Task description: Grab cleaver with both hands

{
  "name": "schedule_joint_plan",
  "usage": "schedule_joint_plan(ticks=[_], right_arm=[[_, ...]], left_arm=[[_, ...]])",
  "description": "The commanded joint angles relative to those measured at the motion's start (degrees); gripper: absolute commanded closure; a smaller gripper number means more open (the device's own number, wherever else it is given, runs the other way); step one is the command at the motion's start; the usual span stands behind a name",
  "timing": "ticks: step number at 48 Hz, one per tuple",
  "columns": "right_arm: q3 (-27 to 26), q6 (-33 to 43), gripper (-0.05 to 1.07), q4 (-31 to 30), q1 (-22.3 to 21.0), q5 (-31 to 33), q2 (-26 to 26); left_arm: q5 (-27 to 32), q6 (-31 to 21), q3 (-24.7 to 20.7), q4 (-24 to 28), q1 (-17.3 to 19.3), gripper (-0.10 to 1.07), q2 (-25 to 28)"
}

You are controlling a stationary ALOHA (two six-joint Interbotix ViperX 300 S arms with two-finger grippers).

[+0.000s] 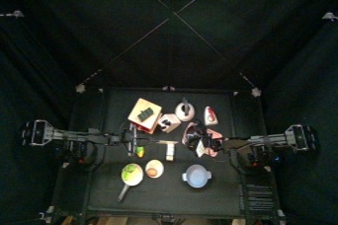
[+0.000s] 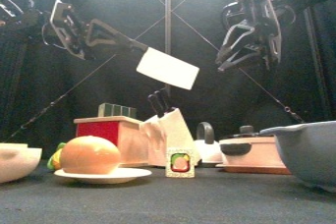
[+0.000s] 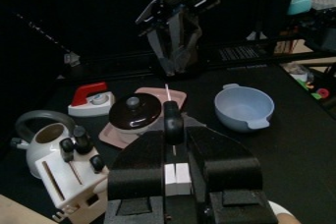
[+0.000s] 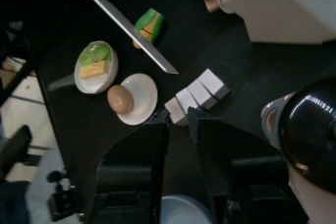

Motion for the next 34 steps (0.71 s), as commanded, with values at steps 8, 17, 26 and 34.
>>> schedule_joint_plan(ticks=[8,17,26,34], right_arm=[[-14.9,-6.7,0.37,6.7,-0.3,32.8,0.8],[-19.5,-23.0,0.37,6.7,-5.2,33.2,2.7],[-14.7,-43.1,0.37,14.6,-10.0,16.5,3.5],[-6.2,-55.3,0.37,21.4,-10.9,-0.1,1.8]], left_arm=[[-0.5,0.2,-1.2,0.4,0.6,0.55,0.0],[-1.0,0.3,-1.1,0.8,1.3,0.55,0.3],[-1.8,0.3,-0.7,2.6,1.1,0.55,0.4],[-3.7,0.3,0.0,4.2,1.1,0.55,0.4]])
